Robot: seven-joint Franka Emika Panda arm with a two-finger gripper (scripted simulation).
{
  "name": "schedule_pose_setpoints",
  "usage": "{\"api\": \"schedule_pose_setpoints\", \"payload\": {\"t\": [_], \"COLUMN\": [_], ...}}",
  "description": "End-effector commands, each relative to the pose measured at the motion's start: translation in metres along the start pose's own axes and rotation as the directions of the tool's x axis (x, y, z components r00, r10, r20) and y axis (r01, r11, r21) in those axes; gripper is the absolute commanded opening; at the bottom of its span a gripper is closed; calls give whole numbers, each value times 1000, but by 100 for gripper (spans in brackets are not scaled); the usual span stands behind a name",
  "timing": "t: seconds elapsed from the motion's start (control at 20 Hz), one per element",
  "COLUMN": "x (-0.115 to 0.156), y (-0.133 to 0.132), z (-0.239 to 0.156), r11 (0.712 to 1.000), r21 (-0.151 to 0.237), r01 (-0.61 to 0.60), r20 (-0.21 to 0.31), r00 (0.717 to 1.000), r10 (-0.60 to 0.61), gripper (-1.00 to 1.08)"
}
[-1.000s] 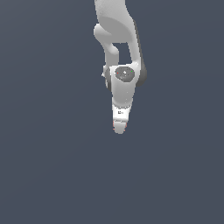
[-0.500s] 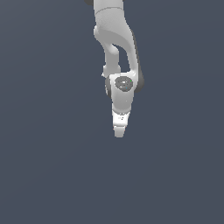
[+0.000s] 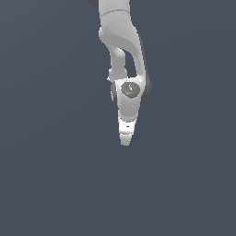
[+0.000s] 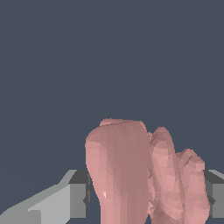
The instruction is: Pick up the object and move it to a goal position.
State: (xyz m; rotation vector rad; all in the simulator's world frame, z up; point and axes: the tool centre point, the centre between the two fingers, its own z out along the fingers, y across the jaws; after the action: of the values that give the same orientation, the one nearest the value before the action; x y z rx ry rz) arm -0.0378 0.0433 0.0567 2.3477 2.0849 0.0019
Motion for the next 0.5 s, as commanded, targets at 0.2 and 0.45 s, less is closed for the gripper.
{"api": "schedule_pose_setpoints", "payload": {"t": [0.2,0.45], "x": [0,-13], "y": [0,3], "z": [0,0], "r11": [1000,1000], "r21": [0,0], "r01": [0,0], "r20": [0,0], "r00": [1000,1000], "r10": [0,0], "gripper": [-100,-100]}}
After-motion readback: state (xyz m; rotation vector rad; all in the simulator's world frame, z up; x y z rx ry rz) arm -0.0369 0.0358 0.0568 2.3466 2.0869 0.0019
